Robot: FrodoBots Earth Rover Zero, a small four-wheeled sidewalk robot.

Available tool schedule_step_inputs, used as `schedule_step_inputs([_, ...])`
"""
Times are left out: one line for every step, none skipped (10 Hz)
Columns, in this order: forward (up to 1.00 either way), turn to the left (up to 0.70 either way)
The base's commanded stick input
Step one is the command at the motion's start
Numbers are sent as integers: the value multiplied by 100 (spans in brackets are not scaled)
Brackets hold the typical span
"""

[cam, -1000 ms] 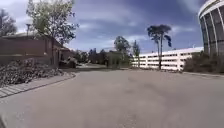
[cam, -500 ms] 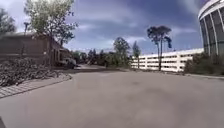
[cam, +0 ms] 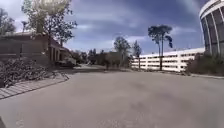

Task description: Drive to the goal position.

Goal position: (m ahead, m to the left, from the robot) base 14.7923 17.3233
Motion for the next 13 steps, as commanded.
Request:
schedule_step_inputs([70, 38])
schedule_step_inputs([70, 9])
schedule_step_inputs([70, 6])
schedule_step_inputs([70, 6])
schedule_step_inputs([70, 6])
schedule_step_inputs([70, 6])
schedule_step_inputs([70, 6])
schedule_step_inputs([70, 6])
schedule_step_inputs([70, 6])
schedule_step_inputs([70, 6])
schedule_step_inputs([70, 6])
schedule_step_inputs([70, 6])
schedule_step_inputs([70, 6])
